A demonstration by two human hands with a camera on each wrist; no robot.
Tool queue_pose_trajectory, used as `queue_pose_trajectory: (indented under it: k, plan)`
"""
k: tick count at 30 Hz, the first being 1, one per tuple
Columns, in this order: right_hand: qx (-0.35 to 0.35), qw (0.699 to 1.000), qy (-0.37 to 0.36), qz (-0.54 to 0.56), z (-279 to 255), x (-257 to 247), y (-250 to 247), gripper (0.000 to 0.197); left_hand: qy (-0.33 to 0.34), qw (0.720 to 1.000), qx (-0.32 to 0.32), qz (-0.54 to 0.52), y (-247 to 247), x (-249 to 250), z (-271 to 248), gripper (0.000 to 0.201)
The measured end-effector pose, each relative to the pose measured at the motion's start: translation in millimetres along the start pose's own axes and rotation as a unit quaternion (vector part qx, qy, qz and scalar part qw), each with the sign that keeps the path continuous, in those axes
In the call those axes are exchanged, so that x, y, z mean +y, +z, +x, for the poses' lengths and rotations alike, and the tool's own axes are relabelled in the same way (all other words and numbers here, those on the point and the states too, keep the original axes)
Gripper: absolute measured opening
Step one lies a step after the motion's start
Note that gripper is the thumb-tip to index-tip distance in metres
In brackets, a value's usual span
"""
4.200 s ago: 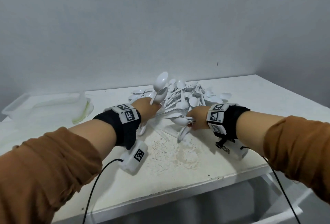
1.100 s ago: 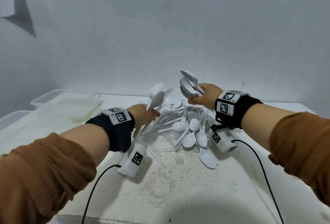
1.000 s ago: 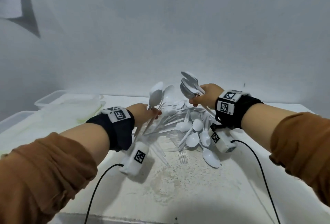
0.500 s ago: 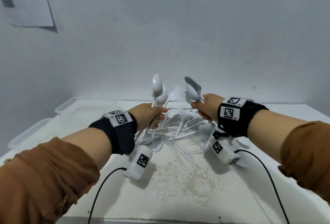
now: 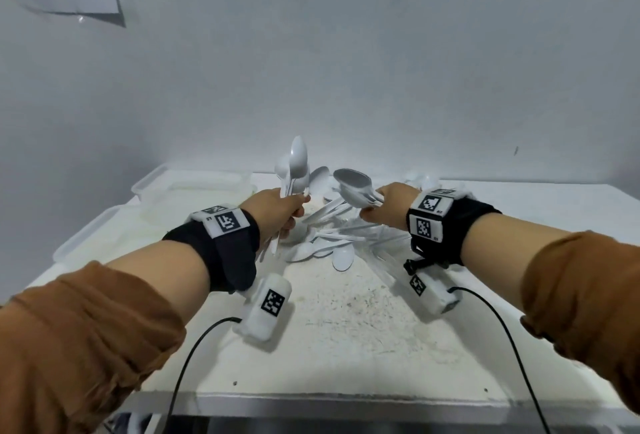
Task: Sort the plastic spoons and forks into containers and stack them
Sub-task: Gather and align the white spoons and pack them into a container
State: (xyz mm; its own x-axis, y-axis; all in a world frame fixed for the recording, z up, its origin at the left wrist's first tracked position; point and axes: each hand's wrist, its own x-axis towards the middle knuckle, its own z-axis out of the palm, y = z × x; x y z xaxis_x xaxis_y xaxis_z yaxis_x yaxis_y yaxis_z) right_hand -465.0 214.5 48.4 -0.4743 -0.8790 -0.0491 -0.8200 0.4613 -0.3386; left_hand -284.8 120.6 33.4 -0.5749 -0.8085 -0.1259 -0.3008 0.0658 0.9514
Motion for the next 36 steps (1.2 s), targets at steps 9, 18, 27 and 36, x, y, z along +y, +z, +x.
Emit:
queue_pose_trajectory:
  k: [9,18,27,36]
  plan:
    - [-0.055,0.992,-0.027,-0.108,36.6,-46.9,32.2,0.021,-0.017,0.998,0.058,0.025,-31.0,-15.9,-0.9,0.045]
    - [-0.097,0.948,-0.077,-0.293,65.9,-55.2,67.0,0.029,-0.033,0.997,0.056,0.04,-37.8,-25.7,5.9,0.026]
    - [-0.119,0.947,-0.052,-0.293,65.7,-50.7,40.5,0.027,-0.086,0.996,0.017,-0.004,-19.8,-25.6,6.7,0.019]
    - [-0.1,0.965,-0.057,-0.234,47.7,-27.1,24.9,0.055,-0.053,0.995,0.055,0.062,-16.9,-18.6,7.7,0.013]
